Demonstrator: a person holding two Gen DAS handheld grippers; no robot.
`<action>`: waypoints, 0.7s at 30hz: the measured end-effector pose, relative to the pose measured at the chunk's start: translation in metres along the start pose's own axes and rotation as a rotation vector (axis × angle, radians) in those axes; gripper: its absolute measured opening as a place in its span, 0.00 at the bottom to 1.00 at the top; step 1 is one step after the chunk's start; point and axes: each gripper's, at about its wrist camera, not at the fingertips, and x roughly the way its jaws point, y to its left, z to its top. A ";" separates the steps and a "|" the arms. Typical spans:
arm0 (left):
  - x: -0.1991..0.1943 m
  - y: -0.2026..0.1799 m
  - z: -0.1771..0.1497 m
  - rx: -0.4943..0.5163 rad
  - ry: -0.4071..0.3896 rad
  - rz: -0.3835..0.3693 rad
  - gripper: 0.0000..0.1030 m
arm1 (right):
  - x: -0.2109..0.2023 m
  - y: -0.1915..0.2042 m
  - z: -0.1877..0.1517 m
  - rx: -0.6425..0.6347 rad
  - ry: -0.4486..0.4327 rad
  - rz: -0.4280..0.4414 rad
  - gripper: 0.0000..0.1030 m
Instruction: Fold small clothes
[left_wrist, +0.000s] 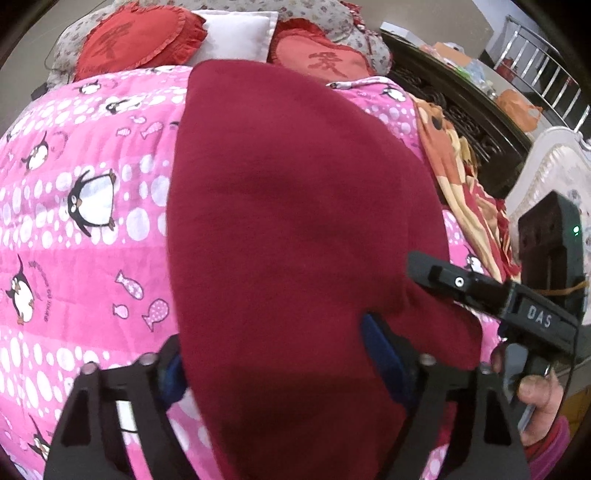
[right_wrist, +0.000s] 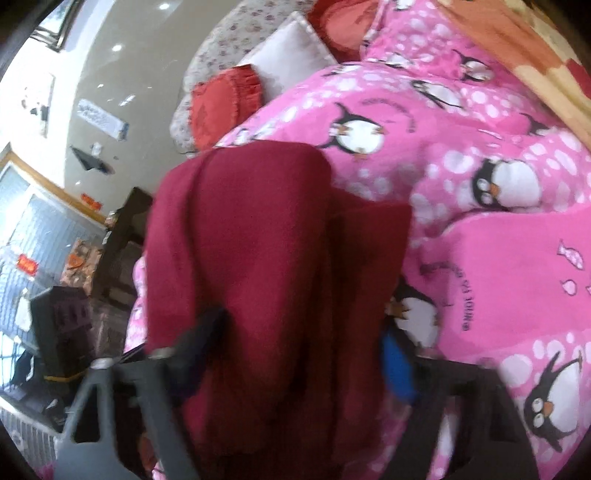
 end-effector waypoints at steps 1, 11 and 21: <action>-0.004 0.001 0.000 0.004 -0.002 -0.006 0.68 | -0.003 0.006 0.000 -0.025 -0.003 -0.019 0.26; -0.063 0.018 -0.020 0.002 0.013 -0.025 0.49 | -0.025 0.079 -0.018 -0.130 0.022 0.031 0.09; -0.110 0.076 -0.080 -0.028 0.078 0.044 0.49 | 0.010 0.121 -0.074 -0.148 0.132 0.096 0.15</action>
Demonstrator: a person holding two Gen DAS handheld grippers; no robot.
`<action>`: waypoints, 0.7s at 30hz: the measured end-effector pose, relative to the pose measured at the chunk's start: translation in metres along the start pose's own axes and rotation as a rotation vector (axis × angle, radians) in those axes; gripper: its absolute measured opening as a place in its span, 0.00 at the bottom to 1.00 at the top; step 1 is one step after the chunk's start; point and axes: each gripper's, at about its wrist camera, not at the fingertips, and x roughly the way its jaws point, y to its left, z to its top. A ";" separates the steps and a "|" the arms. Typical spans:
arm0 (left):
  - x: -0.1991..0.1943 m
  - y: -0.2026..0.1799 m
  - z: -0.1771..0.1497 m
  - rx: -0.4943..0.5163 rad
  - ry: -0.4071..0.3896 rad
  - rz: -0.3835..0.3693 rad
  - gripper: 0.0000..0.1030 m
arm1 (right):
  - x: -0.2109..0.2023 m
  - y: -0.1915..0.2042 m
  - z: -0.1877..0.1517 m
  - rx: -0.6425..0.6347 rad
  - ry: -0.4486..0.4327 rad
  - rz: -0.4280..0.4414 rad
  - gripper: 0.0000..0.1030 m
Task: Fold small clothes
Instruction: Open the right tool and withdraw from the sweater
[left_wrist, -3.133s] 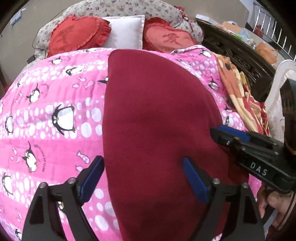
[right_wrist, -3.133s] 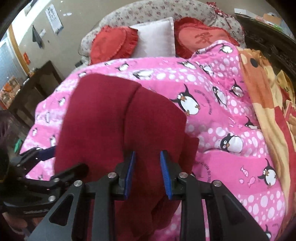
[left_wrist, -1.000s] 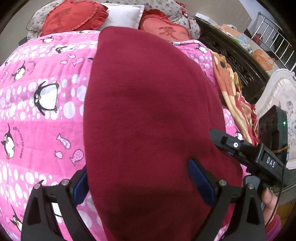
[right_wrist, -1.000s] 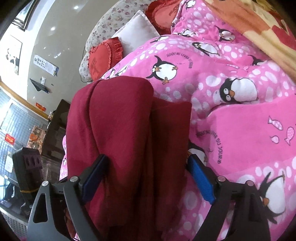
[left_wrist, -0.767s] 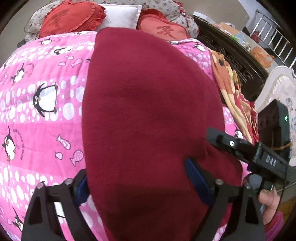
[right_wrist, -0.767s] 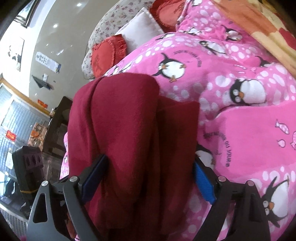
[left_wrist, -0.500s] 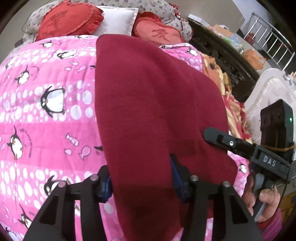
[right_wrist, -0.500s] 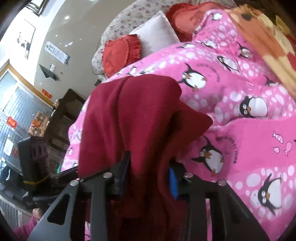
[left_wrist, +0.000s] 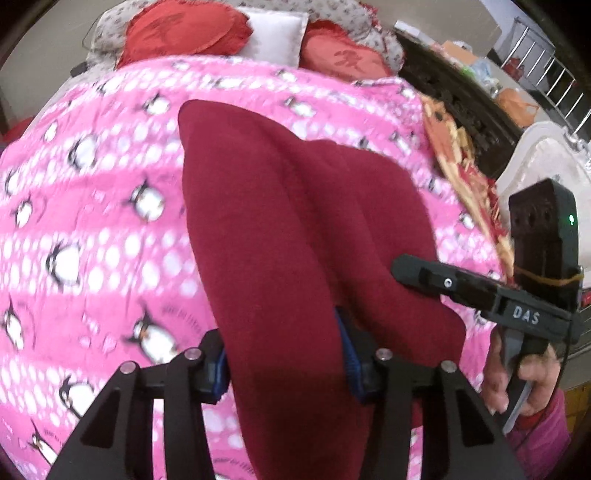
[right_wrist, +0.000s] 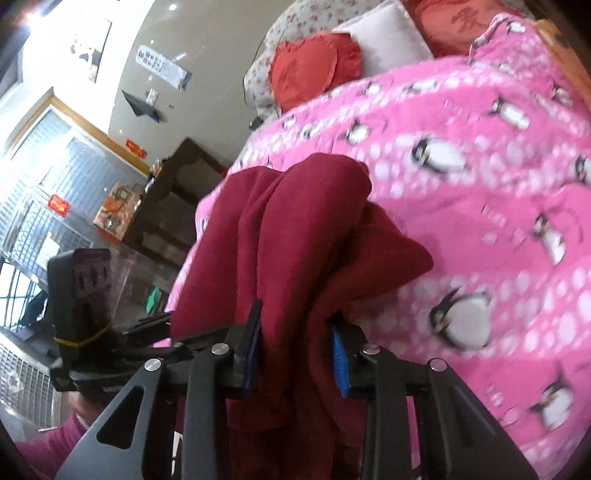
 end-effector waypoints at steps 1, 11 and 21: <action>0.006 0.005 -0.007 -0.005 0.017 0.006 0.50 | 0.008 -0.001 -0.006 -0.002 0.025 -0.061 0.20; 0.003 0.010 -0.028 -0.007 -0.060 0.093 0.62 | -0.031 0.062 -0.024 -0.265 -0.028 -0.202 0.22; -0.030 0.004 -0.051 0.012 -0.240 0.249 0.81 | 0.023 0.058 -0.069 -0.364 0.125 -0.380 0.18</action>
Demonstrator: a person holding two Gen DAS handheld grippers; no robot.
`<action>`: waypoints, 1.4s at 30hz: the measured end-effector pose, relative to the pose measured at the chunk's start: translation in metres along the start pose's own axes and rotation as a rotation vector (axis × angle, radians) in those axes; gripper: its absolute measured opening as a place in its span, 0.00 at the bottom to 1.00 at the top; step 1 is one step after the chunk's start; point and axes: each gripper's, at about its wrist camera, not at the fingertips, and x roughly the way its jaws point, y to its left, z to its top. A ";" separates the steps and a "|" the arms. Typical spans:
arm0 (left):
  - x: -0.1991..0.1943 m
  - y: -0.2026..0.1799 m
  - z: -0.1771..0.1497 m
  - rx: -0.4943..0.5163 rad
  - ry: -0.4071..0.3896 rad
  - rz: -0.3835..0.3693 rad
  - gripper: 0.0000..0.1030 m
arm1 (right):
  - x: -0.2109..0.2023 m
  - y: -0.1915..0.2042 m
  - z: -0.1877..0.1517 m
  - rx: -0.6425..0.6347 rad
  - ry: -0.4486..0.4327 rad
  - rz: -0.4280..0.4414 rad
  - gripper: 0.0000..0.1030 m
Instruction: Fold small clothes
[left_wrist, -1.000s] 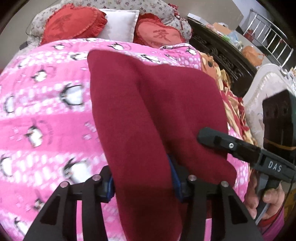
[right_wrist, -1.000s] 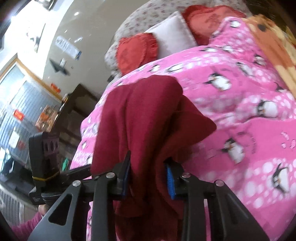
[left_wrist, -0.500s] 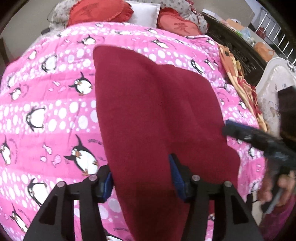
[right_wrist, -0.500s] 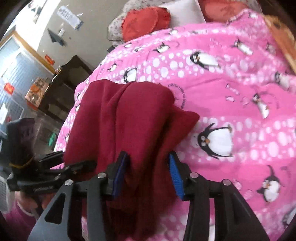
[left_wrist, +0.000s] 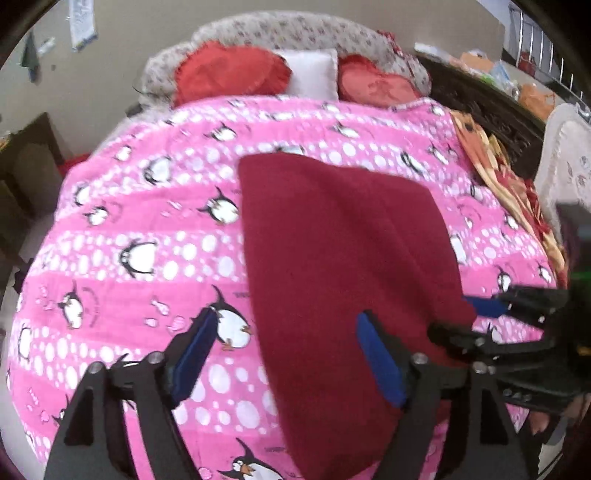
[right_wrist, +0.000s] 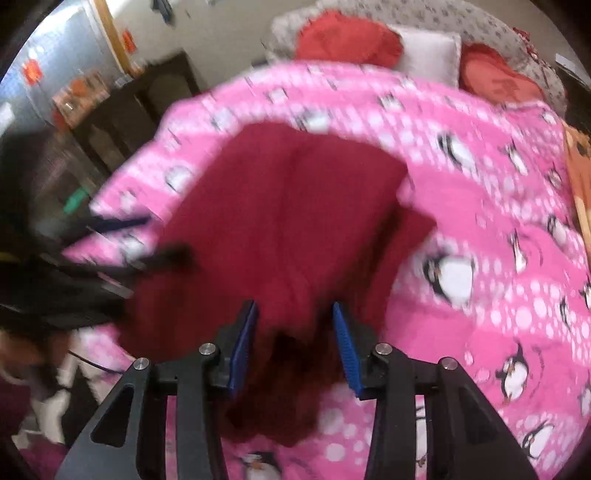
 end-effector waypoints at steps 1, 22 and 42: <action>-0.003 0.001 -0.001 -0.010 -0.015 0.002 0.82 | 0.001 0.000 -0.003 0.002 -0.011 -0.010 0.18; -0.053 0.000 0.018 -0.083 -0.191 0.065 0.84 | -0.071 0.008 0.009 0.114 -0.212 -0.257 0.24; -0.041 -0.008 0.015 -0.074 -0.157 0.061 0.84 | -0.061 -0.004 0.006 0.181 -0.196 -0.244 0.35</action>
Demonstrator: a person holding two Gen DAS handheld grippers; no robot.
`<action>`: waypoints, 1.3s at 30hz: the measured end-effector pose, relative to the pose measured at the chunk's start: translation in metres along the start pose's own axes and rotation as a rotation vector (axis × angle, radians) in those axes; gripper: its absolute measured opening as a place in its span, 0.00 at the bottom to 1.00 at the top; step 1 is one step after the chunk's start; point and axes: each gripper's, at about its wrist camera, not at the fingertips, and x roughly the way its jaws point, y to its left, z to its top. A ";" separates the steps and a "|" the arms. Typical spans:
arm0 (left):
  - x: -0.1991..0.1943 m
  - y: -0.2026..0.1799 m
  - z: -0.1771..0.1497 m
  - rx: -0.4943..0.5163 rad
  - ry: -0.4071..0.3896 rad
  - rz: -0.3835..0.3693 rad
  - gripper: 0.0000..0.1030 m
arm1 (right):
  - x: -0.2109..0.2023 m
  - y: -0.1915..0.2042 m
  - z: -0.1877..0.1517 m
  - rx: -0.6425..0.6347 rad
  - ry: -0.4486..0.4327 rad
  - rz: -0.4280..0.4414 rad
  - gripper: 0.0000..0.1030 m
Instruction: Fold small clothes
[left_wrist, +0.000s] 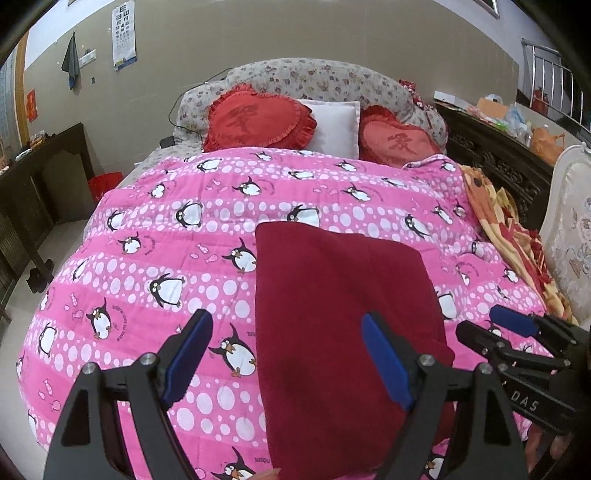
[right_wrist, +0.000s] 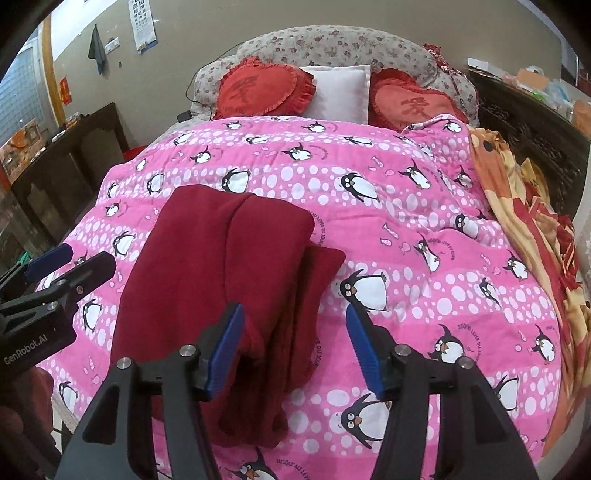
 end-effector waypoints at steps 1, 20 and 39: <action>0.000 0.000 0.000 0.000 0.000 0.000 0.84 | 0.001 -0.001 0.000 0.004 0.003 0.002 0.35; 0.014 -0.002 -0.005 -0.006 0.033 -0.003 0.84 | 0.011 -0.004 -0.001 0.024 0.027 0.015 0.35; 0.021 -0.004 -0.008 0.002 0.056 -0.005 0.84 | 0.016 -0.005 -0.003 0.035 0.043 0.023 0.35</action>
